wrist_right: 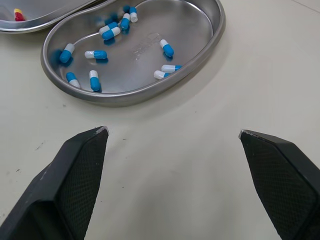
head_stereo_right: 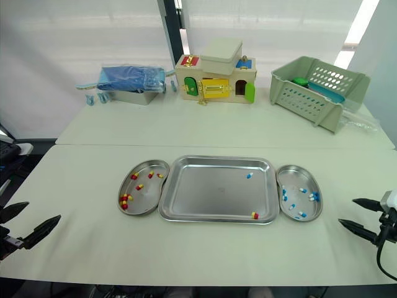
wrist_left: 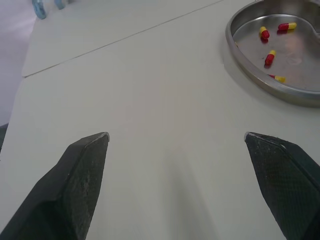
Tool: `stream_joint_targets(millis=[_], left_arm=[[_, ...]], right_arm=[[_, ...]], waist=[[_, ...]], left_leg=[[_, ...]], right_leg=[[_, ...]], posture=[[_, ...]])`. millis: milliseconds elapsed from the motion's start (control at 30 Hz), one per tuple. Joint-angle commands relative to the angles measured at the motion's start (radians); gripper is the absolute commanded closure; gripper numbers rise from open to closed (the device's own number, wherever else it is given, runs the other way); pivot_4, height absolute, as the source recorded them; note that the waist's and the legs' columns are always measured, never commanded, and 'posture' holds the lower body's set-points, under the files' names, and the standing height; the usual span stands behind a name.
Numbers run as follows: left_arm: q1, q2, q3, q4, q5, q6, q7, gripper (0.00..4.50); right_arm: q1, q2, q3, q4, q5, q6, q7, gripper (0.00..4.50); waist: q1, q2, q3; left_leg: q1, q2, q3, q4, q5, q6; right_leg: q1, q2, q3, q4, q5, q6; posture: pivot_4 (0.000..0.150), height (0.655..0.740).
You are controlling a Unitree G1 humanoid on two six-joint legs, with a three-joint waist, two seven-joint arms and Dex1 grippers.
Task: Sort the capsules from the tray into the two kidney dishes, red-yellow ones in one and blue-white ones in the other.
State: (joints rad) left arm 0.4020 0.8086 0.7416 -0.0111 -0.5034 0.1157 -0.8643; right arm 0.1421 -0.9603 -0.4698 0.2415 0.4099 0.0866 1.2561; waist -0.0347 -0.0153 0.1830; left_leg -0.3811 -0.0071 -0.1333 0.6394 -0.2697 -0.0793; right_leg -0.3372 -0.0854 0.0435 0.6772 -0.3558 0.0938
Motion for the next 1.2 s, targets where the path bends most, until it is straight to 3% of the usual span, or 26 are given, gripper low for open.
stream_joint_targets(millis=[33,267,433,600,800,933,1200], left_arm=[[-0.01,0.007,-0.005,-0.054,-0.006,0.032,-0.007,0.0],[-0.094,0.087,-0.136,-0.175,-0.043,0.193,-0.082,0.0],[-0.318,0.157,-0.323,-0.236,-0.067,0.296,-0.13,0.0],[-0.57,0.154,-0.544,-0.254,-0.053,0.338,-0.219,0.0],[-0.821,0.039,-0.824,-0.201,0.017,0.288,-0.366,0.0],[-0.963,-0.091,-0.973,-0.097,0.09,0.221,-0.441,0.0],[-1.253,-0.362,-1.136,0.397,0.283,-0.072,-0.576,0.0]], right_arm=[[0.038,0.01,-0.04,-0.058,0.031,-0.001,0.005,0.07],[0.204,0.092,-0.057,-0.338,0.122,0.047,0.006,0.07],[0.292,0.176,-0.066,-0.513,0.15,0.055,-0.053,0.07],[0.384,0.24,-0.052,-0.643,0.138,0.046,-0.096,0.07],[0.421,0.297,-0.039,-0.645,0.114,0.007,-0.128,0.07],[0.427,0.33,-0.017,-0.638,0.1,-0.019,-0.152,0.07],[0.453,0.387,0.049,-0.666,0.072,-0.044,-0.201,0.07]], waist=[[0.0,0.0,0.0],[0.002,0.0,0.0],[0.006,0.0,0.0],[0.003,0.0,0.0],[-0.001,0.0,0.0],[0.002,0.0,0.0],[0.001,-0.001,0.0]], left_leg=[[0.0,0.0,0.0,0.0,0.0,0.0],[0.0,0.0,-0.001,0.0,0.0,0.0],[0.0,0.0,-0.001,0.0,0.0,0.0],[0.0,0.0,-0.001,0.0,0.0,0.0],[0.0,0.0,0.0,0.002,0.0,0.0],[-0.001,0.0,-0.001,0.002,0.0,0.0],[-0.001,-0.001,-0.001,0.004,0.0,0.0]], right_leg=[[0.0,0.0,0.0,0.0,0.0,0.0],[0.0,0.0,0.0,0.0,0.0,0.0],[0.001,0.0,-0.001,0.001,0.0,0.0],[0.0,0.0,-0.001,0.001,0.0,0.0],[0.001,0.001,0.0,0.002,0.0,0.0],[0.001,0.001,-0.001,0.002,0.0,0.0],[0.001,0.001,-0.001,0.002,0.0,0.0]], posture=[[0.15,0.74],[0.15,0.74],[0.15,0.74],[0.15,0.74],[0.15,0.74],[0.15,0.74],[0.15,0.74]])
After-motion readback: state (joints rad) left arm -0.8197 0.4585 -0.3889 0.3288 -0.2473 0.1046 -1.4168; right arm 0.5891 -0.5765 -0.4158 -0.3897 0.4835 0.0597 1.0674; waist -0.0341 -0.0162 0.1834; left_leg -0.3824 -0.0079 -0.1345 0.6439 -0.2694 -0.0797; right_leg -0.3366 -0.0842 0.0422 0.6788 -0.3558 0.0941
